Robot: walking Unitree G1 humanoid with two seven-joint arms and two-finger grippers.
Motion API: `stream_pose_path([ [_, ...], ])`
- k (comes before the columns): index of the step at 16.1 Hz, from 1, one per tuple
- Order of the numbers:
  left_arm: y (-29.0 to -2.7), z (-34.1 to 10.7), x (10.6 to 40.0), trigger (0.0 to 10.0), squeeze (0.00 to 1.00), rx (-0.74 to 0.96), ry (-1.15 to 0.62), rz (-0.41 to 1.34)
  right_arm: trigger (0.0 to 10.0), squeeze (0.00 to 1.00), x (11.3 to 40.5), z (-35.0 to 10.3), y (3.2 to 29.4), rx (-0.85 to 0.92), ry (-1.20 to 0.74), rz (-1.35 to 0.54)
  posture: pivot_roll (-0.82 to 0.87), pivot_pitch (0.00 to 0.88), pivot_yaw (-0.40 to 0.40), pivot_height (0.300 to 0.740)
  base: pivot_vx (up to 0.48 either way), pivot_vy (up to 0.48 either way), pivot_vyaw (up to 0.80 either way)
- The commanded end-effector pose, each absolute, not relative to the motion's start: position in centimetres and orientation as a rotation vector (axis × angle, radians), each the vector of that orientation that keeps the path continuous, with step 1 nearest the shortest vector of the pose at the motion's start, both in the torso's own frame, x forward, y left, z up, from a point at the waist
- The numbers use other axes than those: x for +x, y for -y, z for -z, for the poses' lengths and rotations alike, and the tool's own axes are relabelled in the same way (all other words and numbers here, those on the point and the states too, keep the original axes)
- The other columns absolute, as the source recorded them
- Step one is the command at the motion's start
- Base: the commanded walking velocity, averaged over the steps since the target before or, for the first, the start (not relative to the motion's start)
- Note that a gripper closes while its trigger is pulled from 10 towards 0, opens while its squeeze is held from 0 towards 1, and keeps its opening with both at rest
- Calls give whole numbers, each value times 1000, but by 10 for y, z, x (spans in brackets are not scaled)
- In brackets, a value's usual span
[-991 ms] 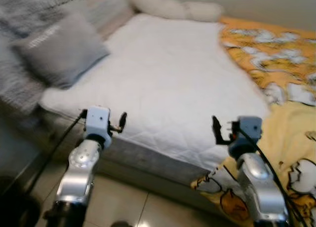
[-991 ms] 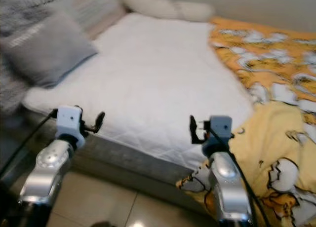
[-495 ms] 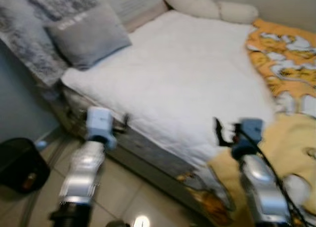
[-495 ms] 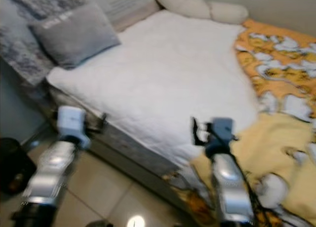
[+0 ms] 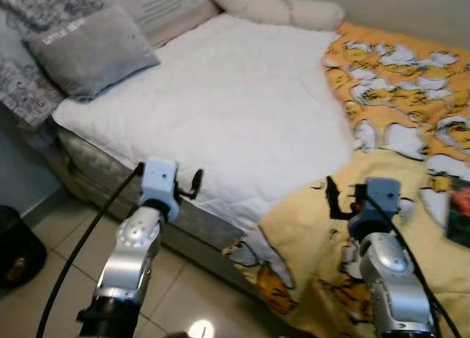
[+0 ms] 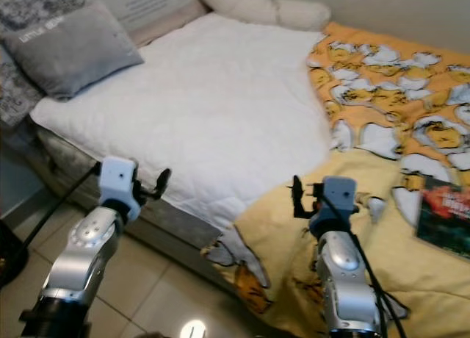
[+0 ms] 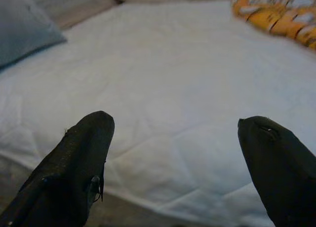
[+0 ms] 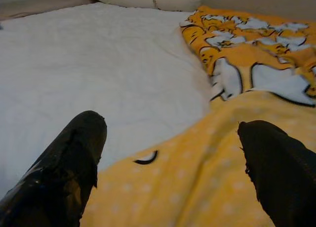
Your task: Clean up the room
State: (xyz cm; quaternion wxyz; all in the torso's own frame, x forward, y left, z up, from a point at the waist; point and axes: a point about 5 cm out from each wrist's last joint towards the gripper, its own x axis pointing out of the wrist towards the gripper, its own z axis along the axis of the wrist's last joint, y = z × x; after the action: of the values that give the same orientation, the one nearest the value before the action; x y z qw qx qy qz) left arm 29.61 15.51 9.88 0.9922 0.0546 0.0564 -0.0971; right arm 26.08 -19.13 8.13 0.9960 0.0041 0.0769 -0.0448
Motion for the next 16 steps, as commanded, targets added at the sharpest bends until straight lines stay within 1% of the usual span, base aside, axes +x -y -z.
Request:
stream_pose_path([
  [1,-165,-97,296,10000,1000,113,-122,157,10000,1000,263,-85,186,21,-135,79,-60,0,11,740,0,-292,0],
  [7,-159,-98,298,10000,1000,144,-91,179,10000,1000,264,-88,185,11,-126,69,-66,0,11,740,0,-292,0],
  [11,-162,-97,299,10000,1000,157,-96,169,10000,1000,266,-87,181,11,-132,48,-54,0,1,740,0,-310,742],
  [16,-162,-96,298,10000,1000,167,-91,169,10000,1000,267,-86,187,11,-139,95,-62,0,5,740,0,-313,0],
])
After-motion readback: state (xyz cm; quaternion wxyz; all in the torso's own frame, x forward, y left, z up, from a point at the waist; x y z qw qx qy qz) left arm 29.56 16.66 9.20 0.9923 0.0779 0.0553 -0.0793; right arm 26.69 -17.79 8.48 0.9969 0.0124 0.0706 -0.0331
